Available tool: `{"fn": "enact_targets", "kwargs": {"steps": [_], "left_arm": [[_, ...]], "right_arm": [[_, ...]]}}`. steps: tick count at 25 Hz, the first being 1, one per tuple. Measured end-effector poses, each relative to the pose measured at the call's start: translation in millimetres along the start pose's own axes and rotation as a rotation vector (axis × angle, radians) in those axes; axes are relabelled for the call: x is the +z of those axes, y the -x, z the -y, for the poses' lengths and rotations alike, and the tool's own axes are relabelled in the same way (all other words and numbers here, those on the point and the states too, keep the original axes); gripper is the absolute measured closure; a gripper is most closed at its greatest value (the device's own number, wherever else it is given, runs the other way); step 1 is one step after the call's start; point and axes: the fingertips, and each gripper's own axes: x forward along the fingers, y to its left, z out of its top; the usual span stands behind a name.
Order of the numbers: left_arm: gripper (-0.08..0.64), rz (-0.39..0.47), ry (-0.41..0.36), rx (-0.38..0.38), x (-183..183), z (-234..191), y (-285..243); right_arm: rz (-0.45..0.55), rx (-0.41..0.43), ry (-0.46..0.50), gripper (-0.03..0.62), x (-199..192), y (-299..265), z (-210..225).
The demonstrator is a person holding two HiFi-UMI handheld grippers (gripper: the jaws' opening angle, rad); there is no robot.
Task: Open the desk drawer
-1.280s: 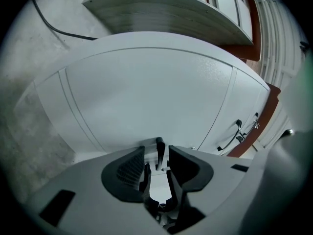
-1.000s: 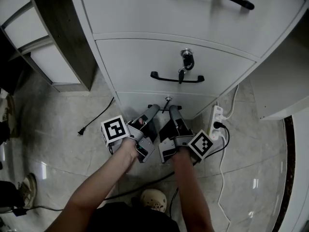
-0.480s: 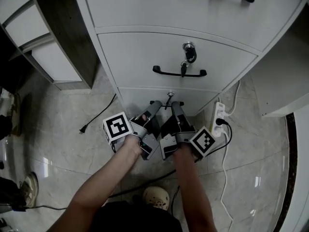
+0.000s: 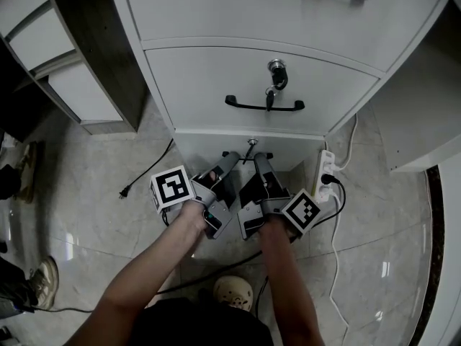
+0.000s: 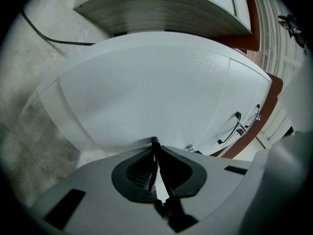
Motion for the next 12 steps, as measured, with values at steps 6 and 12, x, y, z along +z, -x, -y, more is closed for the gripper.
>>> {"fn": "enact_targets", "kwargs": {"steps": [6,12], "left_arm": [[0.517,-0.016,-0.017,0.006,-10.5,1.3,9.7],[0.517,-0.043,-0.026,0.018,-20.7,3.3,17.1]], "right_arm": [[-0.014,0.003,0.004,0.552,-6.1,12.5,-2.0],[0.001,-0.008,-0.016,0.552,-9.7,25.2,-1.8]]}}
